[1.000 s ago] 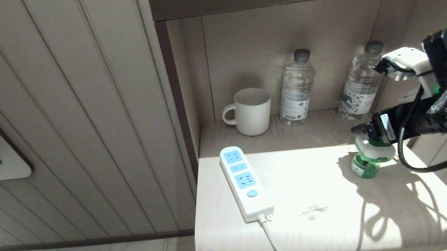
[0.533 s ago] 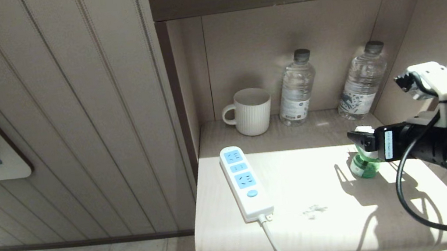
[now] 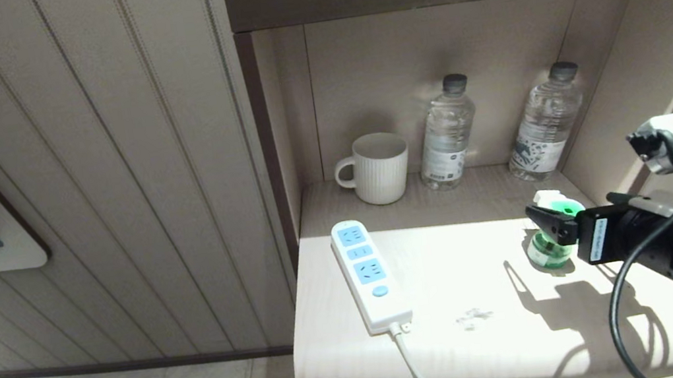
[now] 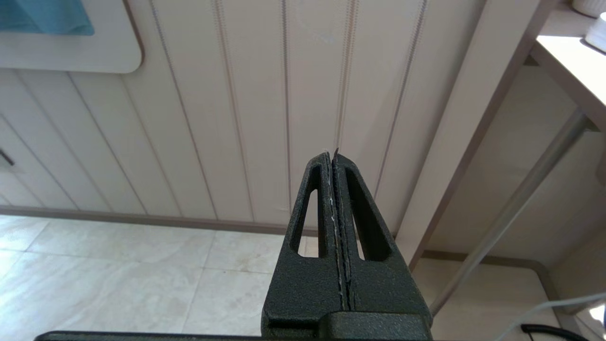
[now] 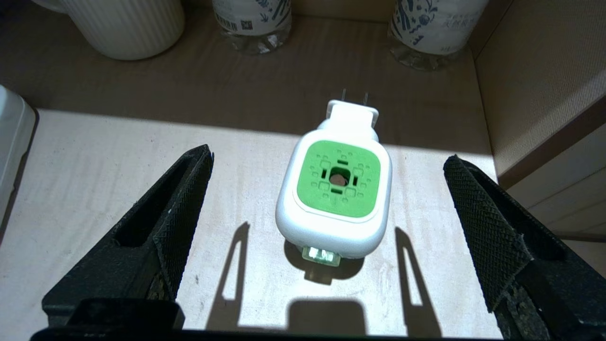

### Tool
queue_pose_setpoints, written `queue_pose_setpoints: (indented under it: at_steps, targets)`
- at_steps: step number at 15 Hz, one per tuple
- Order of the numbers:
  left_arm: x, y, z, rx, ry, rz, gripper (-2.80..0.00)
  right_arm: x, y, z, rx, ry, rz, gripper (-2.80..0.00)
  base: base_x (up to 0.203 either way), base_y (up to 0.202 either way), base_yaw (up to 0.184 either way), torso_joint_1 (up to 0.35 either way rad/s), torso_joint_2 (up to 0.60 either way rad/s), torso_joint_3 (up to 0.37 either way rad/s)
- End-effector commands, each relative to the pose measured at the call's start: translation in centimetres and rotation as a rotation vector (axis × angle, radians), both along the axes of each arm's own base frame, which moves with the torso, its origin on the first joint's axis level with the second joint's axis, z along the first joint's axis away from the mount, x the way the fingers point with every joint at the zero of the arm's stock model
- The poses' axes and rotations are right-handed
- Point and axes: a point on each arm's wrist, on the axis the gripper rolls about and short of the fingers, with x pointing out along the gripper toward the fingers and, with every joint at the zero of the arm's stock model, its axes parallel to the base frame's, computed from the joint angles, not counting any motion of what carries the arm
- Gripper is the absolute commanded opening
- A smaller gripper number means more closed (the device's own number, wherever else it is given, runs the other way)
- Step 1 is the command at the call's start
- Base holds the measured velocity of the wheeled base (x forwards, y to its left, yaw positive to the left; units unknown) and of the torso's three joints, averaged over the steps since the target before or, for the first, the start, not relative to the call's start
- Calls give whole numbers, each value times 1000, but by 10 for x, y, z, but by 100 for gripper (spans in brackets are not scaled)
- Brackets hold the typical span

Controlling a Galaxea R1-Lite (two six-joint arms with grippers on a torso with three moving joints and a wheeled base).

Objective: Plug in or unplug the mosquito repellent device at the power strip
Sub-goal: Pick up the mosquito repellent liquid

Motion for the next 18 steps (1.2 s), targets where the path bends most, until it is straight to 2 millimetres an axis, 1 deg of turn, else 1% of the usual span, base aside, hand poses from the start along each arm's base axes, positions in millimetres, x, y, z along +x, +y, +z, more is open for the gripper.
queue_pose_setpoints:
  at_steps: [1, 5, 8, 10, 17, 18]
  targets:
    - [0, 0, 0, 0, -2, 0, -280, -3, 0, -6, -4, 16, 3, 0, 0, 0, 0, 0, 0, 0]
    - [0, 0, 0, -1, -2, 0, -280, -4, -2, -14, -5, 33, -6, 0, 0, 0, 0, 0, 0, 0]
    - [0, 0, 0, 0, -2, 1, -280, 0, 0, -20, 11, -21, -60, 0, 0, 0, 0, 0, 0, 0]
    - [0, 0, 0, -2, -2, 0, -280, -5, 4, -23, 27, -73, -55, 0, 0, 0, 0, 0, 0, 0]
    - [0, 0, 0, 0, -2, 1, -280, 0, 9, -42, 9, -10, -48, 0, 0, 0, 0, 0, 0, 0]
    - [0, 0, 0, 0, -2, 1, -280, 1, 10, -42, 14, -18, -49, 0, 0, 0, 0, 0, 0, 0]
